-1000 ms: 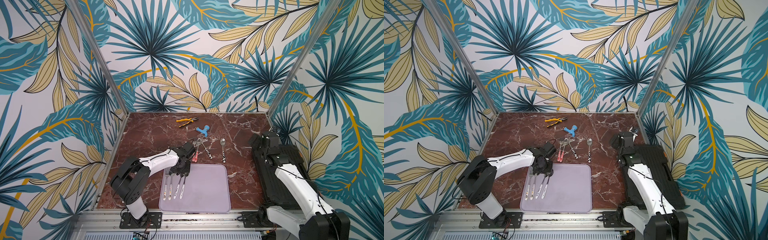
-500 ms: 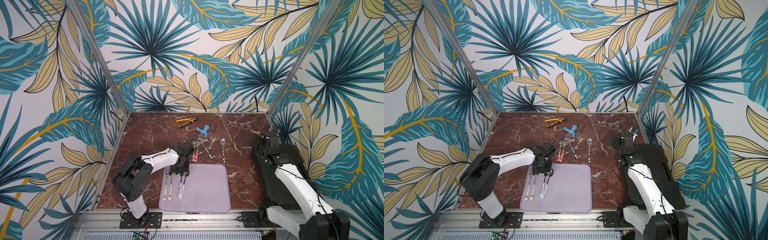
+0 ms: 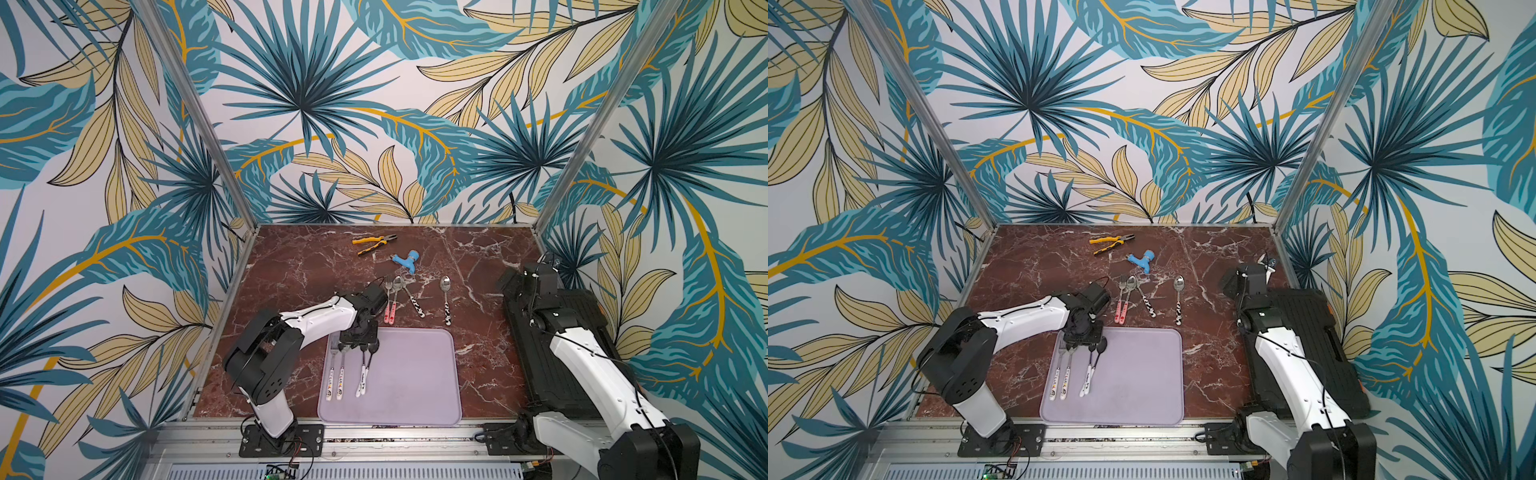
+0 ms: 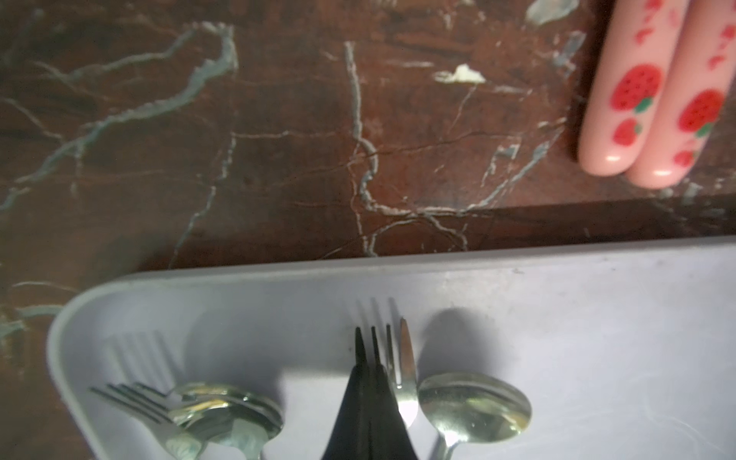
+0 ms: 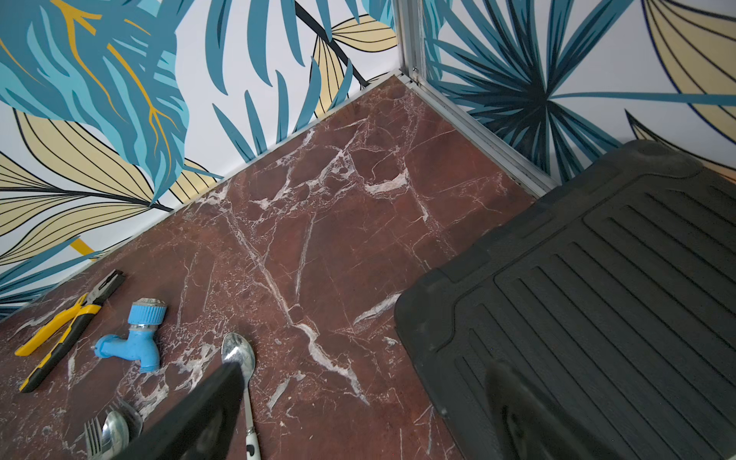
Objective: Set the spoon and fork side by side
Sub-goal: Adjust the fork on the tray, then adjust the spoon on the tray.
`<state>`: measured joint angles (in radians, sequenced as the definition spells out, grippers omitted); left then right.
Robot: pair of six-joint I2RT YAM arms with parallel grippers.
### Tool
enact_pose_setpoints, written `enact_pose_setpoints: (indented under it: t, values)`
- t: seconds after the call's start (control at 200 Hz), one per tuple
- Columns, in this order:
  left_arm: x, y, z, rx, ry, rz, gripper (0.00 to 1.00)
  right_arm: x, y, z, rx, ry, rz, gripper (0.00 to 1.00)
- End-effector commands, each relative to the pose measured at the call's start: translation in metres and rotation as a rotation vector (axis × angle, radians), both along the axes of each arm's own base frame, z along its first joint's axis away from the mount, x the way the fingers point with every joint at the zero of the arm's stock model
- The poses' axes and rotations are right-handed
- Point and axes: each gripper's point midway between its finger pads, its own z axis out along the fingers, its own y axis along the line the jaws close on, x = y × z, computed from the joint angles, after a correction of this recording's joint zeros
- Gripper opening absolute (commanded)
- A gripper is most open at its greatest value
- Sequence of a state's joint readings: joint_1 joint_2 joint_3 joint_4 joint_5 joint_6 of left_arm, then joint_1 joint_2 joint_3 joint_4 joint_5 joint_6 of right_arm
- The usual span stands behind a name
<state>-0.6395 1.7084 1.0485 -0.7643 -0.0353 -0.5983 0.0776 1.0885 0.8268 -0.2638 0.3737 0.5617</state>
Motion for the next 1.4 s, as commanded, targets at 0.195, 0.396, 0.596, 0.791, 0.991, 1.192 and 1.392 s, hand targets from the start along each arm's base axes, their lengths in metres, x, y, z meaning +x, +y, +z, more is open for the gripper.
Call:
enact_pose_setpoints:
  t: [0.195,0.396,0.596,0.791,0.991,1.192,1.392]
  values:
    - [0.002,-0.012,0.038,-0.1,-0.083,-0.041,0.08,-0.001,-0.003,-0.002,-0.013,0.014,-0.012,1.0]
    - [-0.031,-0.01,0.036,-0.059,-0.056,-0.101,0.08,0.0,-0.002,-0.002,-0.01,0.014,-0.011,0.99]
    - [-0.062,-0.021,0.026,-0.046,-0.016,-0.173,0.08,0.001,-0.002,-0.003,-0.007,0.016,-0.01,1.0]
    - [-0.072,-0.02,0.003,-0.011,0.032,-0.171,0.08,0.0,-0.001,-0.003,-0.005,0.016,-0.009,1.0]
    - [-0.068,-0.018,-0.006,0.037,0.044,-0.169,0.09,-0.001,-0.002,-0.002,-0.007,0.013,-0.012,1.0]
    - [-0.061,-0.019,-0.011,0.085,0.051,-0.187,0.09,-0.001,-0.002,-0.002,-0.007,0.015,-0.012,1.0]
    - [-0.059,-0.026,-0.011,0.077,0.058,-0.204,0.09,-0.002,-0.003,-0.001,-0.012,0.014,-0.014,1.0]
